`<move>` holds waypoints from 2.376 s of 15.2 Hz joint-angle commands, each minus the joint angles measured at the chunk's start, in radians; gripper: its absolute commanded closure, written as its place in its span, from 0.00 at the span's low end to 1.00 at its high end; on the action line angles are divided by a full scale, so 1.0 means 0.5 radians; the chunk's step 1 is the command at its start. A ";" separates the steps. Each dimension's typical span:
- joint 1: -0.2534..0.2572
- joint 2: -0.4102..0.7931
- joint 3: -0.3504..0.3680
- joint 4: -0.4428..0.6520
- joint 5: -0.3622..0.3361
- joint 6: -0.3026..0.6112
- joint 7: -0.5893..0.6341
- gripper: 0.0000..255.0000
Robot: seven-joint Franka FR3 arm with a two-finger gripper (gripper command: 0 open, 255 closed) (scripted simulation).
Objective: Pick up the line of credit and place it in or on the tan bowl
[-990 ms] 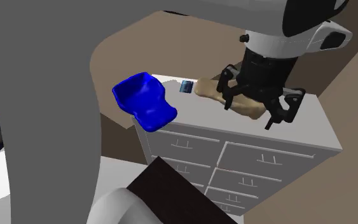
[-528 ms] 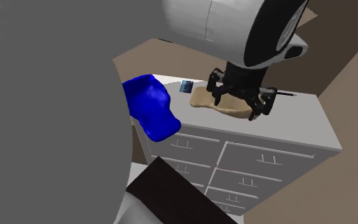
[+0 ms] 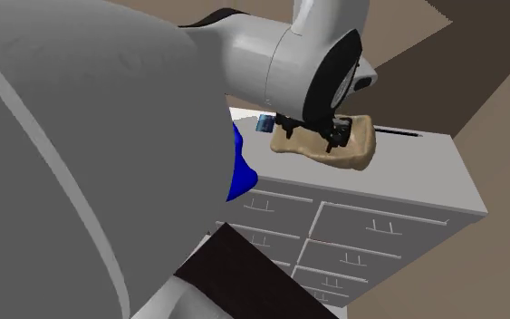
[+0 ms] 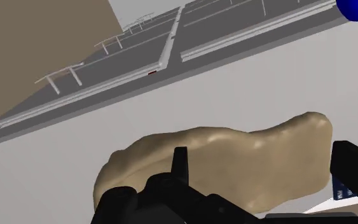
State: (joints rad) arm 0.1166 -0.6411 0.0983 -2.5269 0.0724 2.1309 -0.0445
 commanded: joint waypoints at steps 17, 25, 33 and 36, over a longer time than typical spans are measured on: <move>0.274 0.977 0.343 0.141 0.050 1.489 -0.033 0.00; 0.223 1.270 0.398 0.248 -0.193 1.699 0.141 0.00; 0.223 1.289 0.395 0.256 -0.215 1.710 0.158 0.00; 0.223 1.289 0.395 0.256 -0.215 1.710 0.158 1.00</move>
State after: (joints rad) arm 0.2282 0.0029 0.2960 -2.3989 -0.0352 2.9857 0.0346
